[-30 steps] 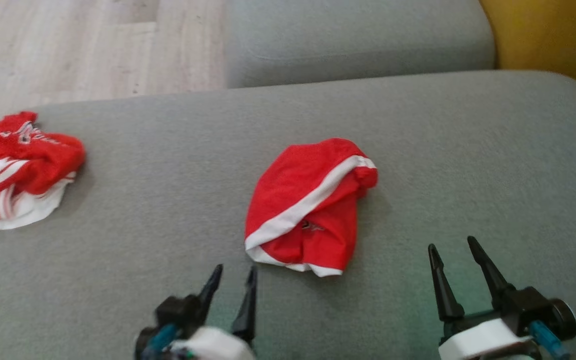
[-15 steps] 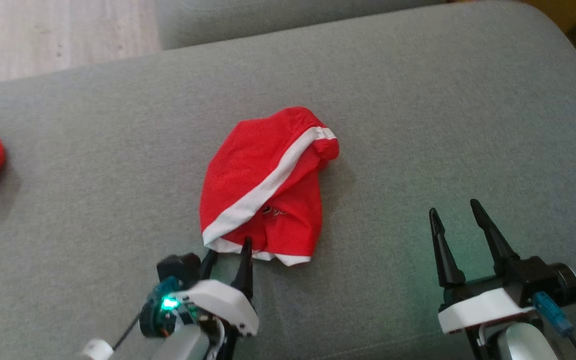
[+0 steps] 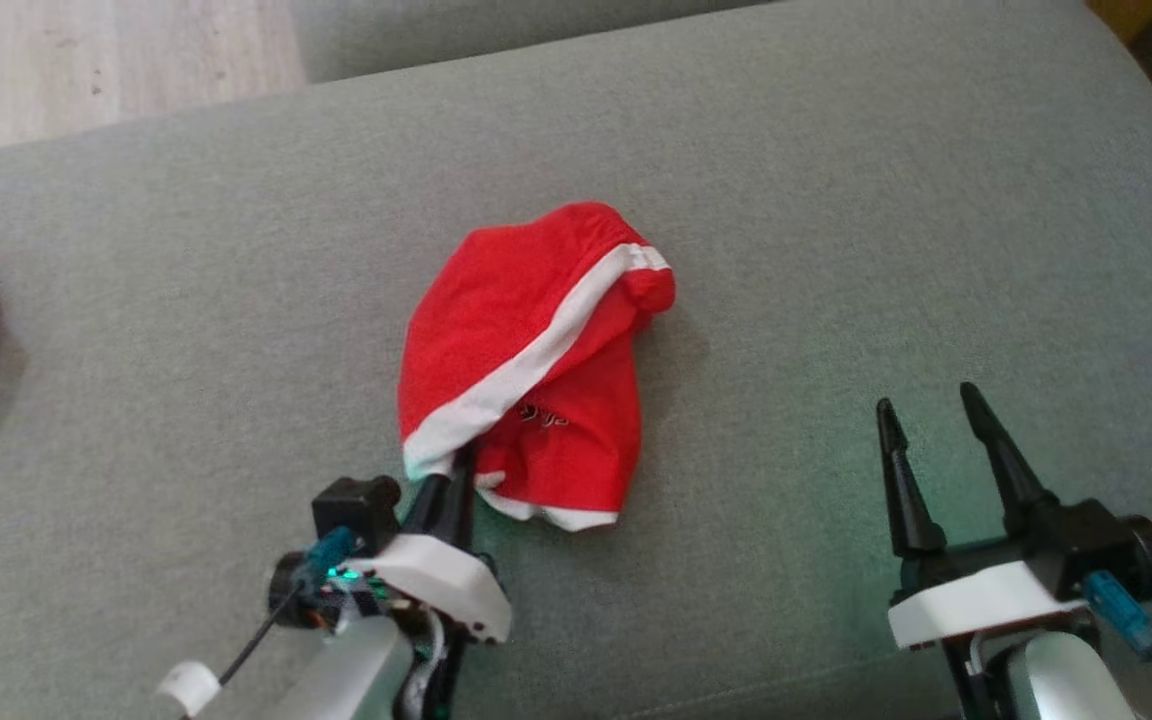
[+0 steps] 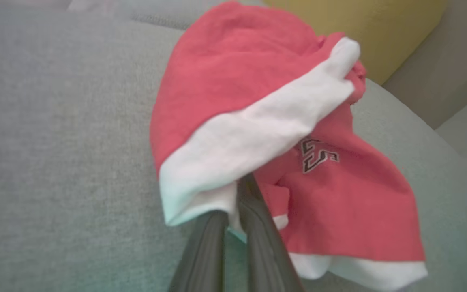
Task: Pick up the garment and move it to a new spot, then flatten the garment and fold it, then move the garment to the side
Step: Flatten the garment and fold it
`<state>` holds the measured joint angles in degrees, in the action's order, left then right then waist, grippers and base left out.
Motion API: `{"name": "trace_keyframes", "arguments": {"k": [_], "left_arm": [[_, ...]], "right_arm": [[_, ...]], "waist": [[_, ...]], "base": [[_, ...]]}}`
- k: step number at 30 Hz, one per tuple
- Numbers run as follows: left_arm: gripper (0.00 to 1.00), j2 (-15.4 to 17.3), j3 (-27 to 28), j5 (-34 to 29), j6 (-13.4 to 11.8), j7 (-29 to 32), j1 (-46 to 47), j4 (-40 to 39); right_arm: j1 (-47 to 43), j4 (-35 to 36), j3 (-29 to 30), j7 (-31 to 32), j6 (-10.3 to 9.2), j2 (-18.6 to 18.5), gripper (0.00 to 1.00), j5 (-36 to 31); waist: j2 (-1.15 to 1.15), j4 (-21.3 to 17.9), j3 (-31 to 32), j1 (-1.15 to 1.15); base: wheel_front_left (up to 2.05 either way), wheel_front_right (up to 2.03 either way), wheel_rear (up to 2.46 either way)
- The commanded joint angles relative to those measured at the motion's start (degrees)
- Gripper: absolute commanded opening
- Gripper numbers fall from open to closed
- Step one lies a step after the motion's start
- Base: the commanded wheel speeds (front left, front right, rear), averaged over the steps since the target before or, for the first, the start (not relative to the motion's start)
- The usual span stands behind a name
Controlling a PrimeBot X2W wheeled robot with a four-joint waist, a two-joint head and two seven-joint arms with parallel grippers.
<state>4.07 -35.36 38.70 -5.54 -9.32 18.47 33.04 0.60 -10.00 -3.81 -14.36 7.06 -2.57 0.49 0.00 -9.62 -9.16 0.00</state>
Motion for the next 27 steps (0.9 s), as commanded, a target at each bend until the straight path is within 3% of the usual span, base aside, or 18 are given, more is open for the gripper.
{"name": "trace_keyframes", "arguments": {"k": [1,5,12,13,15,19,25,26,27], "left_arm": [[0.00,2.7,1.1,-1.8,-0.7,-1.2,1.7,-2.5],[0.00,8.0,1.1,-4.5,-2.7,-1.1,0.3,-6.6],[0.00,20.9,1.9,-9.6,-7.0,3.0,-2.8,-15.2],[0.00,20.9,1.9,-9.6,-7.0,3.0,-2.8,-15.2],[0.00,24.1,2.1,-11.0,-8.3,4.3,-3.5,-17.2],[0.00,27.2,2.3,-11.7,-9.7,6.8,-5.1,-18.7],[0.00,27.0,0.1,-14.5,-12.3,7.1,-6.4,-14.2],[0.11,26.5,0.1,-14.3,-12.5,6.6,-6.5,-13.5],[0.40,25.9,0.3,-14.0,-12.7,6.0,-6.6,-12.9]], "right_arm": [[1.3,1.7,-0.6,-0.6,0.43,-0.3,1.00,0.2],[0.6,1.5,-0.5,-0.6,0.43,-0.3,1.00,0.7],[-0.7,1.0,-0.6,-0.6,0.43,-0.3,1.00,1.4],[-0.7,1.0,-0.6,-0.6,0.43,-0.3,1.00,1.4],[-0.8,0.9,-0.6,-0.6,0.43,-0.3,1.00,1.4],[-0.9,0.9,-0.4,-0.6,0.43,-0.3,1.00,1.4],[-0.8,0.7,-0.8,-0.6,0.43,-0.3,1.00,1.2],[-0.7,0.6,-0.8,-0.6,0.43,-0.3,1.00,1.2],[-0.7,0.5,-0.8,-0.6,0.43,-0.3,1.00,1.1]], "waist": [[0.00,1.2,1.2,0.00],[0.00,3.0,3.3,0.00],[0.00,4.7,6.1,0.00],[0.00,4.7,6.1,0.00],[0.00,4.8,6.4,0.00],[0.00,4.8,6.2,0.00],[0.00,4.2,5.5,0.00],[0.00,4.2,5.5,0.00],[0.00,4.1,5.5,0.00]], "base": [[0.00,0.00,0.00],[0.00,0.00,0.00],[0.00,0.00,0.00],[0.00,0.00,0.00],[0.00,0.00,0.00],[0.00,0.00,0.00],[0.00,0.00,0.00],[0.00,0.00,0.00],[0.00,0.00,0.00]]}}
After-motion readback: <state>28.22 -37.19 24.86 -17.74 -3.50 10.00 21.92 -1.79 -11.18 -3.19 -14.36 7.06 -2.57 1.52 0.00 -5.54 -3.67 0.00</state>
